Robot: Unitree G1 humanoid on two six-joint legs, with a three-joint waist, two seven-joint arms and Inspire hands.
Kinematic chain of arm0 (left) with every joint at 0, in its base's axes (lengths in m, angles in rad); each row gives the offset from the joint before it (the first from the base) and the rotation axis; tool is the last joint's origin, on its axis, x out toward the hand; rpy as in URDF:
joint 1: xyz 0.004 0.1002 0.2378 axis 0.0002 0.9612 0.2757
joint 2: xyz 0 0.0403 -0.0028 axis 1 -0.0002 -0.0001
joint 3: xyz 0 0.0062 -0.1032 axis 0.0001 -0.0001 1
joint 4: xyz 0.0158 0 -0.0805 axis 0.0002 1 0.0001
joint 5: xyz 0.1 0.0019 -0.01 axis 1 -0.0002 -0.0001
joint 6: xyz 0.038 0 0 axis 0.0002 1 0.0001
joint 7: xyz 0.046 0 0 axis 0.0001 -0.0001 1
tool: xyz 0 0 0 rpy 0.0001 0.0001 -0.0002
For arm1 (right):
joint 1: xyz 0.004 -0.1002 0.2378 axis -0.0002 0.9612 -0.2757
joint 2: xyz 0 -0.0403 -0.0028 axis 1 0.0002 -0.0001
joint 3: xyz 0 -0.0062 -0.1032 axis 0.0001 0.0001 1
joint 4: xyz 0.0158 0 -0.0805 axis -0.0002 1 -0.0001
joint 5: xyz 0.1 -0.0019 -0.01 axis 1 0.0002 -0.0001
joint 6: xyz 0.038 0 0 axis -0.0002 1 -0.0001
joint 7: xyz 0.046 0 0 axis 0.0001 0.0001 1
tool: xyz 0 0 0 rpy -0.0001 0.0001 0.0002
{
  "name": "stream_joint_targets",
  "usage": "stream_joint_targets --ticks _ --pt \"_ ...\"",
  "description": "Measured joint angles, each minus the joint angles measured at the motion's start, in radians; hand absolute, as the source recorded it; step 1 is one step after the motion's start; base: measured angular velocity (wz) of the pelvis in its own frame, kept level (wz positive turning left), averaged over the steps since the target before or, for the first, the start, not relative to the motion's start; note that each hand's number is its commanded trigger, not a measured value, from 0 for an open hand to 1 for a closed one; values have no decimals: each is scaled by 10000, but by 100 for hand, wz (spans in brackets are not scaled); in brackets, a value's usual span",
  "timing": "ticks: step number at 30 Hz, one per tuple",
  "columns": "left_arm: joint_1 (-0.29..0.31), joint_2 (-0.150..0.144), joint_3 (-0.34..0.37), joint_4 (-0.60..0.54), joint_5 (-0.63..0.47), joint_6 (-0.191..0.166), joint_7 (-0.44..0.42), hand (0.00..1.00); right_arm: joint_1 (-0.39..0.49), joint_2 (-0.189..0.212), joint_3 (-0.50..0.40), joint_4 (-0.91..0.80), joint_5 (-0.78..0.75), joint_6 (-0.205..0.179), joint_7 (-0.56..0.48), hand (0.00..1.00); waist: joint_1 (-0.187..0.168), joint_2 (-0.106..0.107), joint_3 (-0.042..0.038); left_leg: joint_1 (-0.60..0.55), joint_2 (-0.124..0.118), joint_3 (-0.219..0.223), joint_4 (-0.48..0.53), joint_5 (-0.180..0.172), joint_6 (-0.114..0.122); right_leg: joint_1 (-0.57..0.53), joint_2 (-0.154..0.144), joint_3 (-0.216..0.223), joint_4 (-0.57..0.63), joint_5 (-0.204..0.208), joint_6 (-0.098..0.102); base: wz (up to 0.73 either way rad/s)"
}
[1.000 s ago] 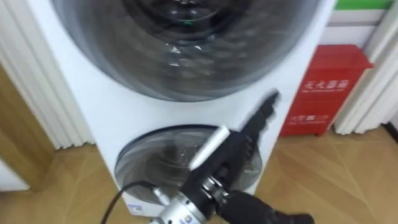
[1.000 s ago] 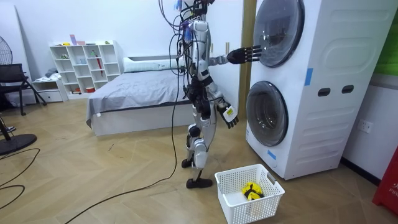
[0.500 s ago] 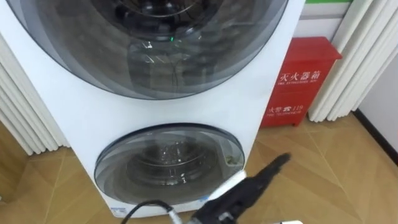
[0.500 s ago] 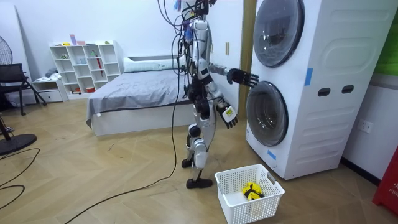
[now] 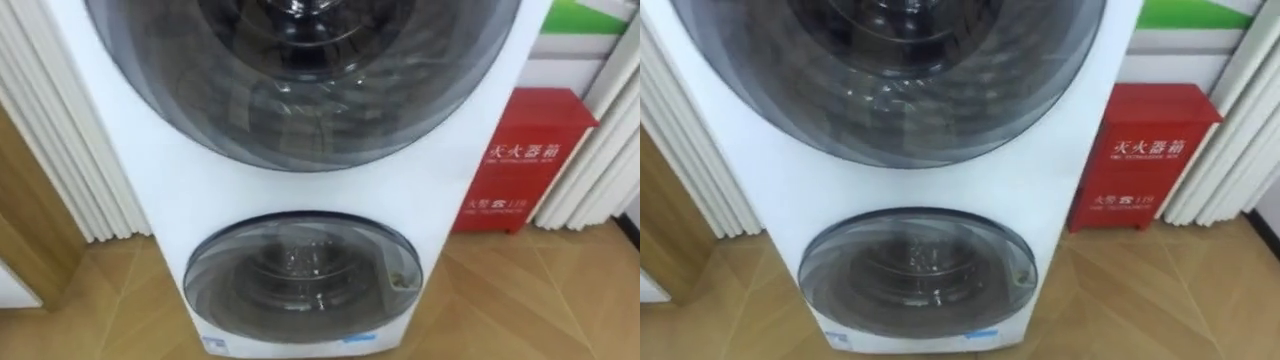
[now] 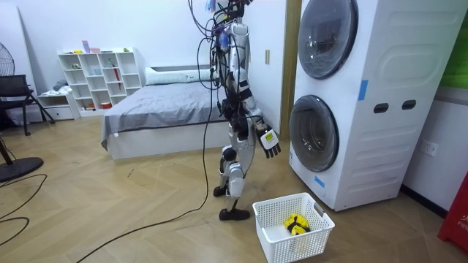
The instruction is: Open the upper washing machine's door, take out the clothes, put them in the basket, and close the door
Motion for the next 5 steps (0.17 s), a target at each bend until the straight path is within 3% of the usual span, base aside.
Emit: stream_joint_targets --ticks 3,5 --pt "245 -197 370 770 2 110 560 0 124 205 -194 373 656 41 -79 0 85 66 23 165 -17 17 -58 -35 36 230 -9 21 -39 24 37 -1" --pt "311 -360 584 1157 16 356 710 0 147 344 -356 810 932 54 -124 0 85 74 -4 264 -16 12 -42 -65 39 346 -7 64 -61 23 39 -2"
